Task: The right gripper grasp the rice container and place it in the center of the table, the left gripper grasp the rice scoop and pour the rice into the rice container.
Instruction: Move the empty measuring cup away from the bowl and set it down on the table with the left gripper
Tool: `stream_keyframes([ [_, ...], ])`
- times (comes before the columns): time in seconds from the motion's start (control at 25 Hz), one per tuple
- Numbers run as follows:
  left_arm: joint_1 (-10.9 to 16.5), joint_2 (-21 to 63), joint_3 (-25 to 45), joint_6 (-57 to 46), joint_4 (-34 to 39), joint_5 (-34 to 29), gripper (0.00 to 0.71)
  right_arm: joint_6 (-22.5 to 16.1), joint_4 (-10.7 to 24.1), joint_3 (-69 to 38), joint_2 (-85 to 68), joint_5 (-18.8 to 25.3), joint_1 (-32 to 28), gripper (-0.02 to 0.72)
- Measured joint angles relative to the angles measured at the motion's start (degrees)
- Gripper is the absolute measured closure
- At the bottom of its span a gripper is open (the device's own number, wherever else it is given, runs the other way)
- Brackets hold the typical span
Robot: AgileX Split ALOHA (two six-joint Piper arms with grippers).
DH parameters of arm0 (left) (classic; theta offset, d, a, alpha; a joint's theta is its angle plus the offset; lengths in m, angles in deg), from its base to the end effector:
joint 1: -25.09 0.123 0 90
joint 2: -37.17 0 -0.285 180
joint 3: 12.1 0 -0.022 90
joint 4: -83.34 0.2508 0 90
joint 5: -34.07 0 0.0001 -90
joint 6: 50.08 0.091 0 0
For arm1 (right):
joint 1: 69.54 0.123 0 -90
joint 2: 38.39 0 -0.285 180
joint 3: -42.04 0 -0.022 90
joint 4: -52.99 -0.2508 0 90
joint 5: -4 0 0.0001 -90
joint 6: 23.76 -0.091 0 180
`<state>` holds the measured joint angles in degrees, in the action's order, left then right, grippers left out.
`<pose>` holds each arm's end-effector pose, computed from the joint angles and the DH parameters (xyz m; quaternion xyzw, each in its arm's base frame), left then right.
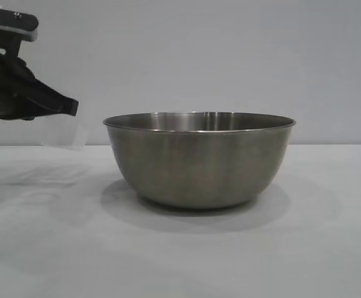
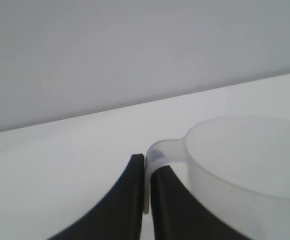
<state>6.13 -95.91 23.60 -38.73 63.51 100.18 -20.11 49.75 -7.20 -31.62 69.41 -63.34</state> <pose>0.3392 -0.0867 0.0684 0.0536 0.7823 0.0383 0.6193 -0.0103 0.0036 0.2676 -0.0772 0.8684 0.0391 0.4883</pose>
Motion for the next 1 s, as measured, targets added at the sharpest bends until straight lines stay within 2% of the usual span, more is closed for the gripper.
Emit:
stream_keyframes([
  [0.48, 0.0, -0.85, 0.0, -0.76, -0.61, 1.35, 0.71, 0.0, 0.0, 0.0, 0.0, 0.0, 0.0, 0.127],
  [0.52, 0.0, -0.85, 0.0, -0.76, -0.87, 1.06, 0.66, 0.0, 0.0, 0.0, 0.0, 0.0, 0.0, 0.127],
  [0.56, 0.0, -0.96, 0.05, -0.76, -0.96, 0.68, 0.66, 0.0, 0.0, 0.0, 0.0, 0.0, 0.0, 0.127],
  [0.6, 0.0, -1.06, 0.15, -0.76, -1.09, 0.27, 0.593, 0.0, 0.0, 0.0, 0.0, 0.0, 0.0, 0.127],
  [0.72, 0.0, -1.31, 0.73, -0.76, -1.09, 0.14, 0.487, 0.0, 0.0, 0.0, 0.0, 0.0, 0.0, 0.127],
  [0.92, 0.0, -1.43, 1.42, -0.76, -1.09, -0.1, 0.496, 0.0, 0.0, 0.0, 0.0, 0.0, 0.0, 0.127],
  [0.96, 0.0, -1.43, 1.42, -0.76, -0.99, -0.1, 0.455, 0.0, 0.0, 0.0, 0.0, 0.0, 0.0, 0.127],
  [1.0, 0.0, -1.3, 1.51, -0.76, -0.85, -0.1, 0.47, 0.0, 0.0, 0.0, 0.0, 0.0, 0.0, 0.127],
])
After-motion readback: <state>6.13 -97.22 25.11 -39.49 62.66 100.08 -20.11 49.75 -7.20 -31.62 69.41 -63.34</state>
